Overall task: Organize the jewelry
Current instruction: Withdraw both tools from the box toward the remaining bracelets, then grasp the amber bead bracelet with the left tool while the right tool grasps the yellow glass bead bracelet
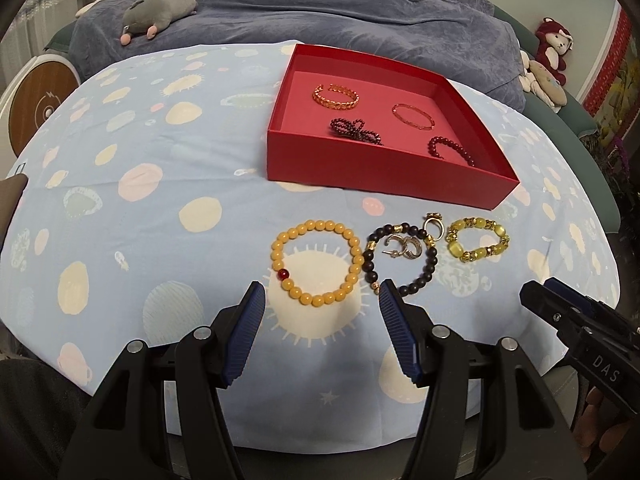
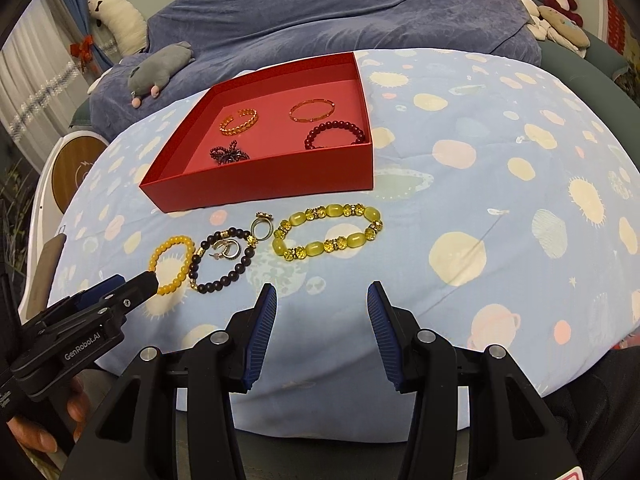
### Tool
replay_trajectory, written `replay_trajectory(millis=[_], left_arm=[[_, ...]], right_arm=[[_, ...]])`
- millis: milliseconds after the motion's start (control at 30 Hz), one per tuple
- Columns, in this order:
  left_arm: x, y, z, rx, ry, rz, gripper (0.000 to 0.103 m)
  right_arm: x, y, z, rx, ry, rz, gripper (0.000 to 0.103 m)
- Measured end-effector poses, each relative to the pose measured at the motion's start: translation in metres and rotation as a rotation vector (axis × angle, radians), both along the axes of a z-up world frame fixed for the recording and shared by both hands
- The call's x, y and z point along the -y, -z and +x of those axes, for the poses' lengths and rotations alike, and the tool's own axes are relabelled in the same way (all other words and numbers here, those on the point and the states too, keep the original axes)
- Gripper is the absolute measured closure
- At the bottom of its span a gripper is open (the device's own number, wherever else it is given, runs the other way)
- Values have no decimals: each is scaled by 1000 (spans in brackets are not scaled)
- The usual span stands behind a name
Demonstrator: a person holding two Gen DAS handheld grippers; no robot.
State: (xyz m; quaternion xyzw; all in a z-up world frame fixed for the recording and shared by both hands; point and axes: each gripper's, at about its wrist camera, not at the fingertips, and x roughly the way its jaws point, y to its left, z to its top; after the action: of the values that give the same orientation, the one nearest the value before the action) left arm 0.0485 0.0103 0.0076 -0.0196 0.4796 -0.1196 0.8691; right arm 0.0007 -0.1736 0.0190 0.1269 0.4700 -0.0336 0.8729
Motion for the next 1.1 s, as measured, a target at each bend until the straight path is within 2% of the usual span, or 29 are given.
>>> replay_trajectory(millis=[267,533,767,1100], left_arm=[[-10,7,5,-13,-45,23,47],[-3,16,21,-18,-28,65,47],[3,22,32,-18,-2,91,55],[5,22,39,-5,19,81,75]], right_arm=[[2,3,-1,-9,6,2,56],[8,5,14,-13,20,-4,56],[20,7,41,-9,48,-25,56],[26,28,70,-55,57,-30,57]])
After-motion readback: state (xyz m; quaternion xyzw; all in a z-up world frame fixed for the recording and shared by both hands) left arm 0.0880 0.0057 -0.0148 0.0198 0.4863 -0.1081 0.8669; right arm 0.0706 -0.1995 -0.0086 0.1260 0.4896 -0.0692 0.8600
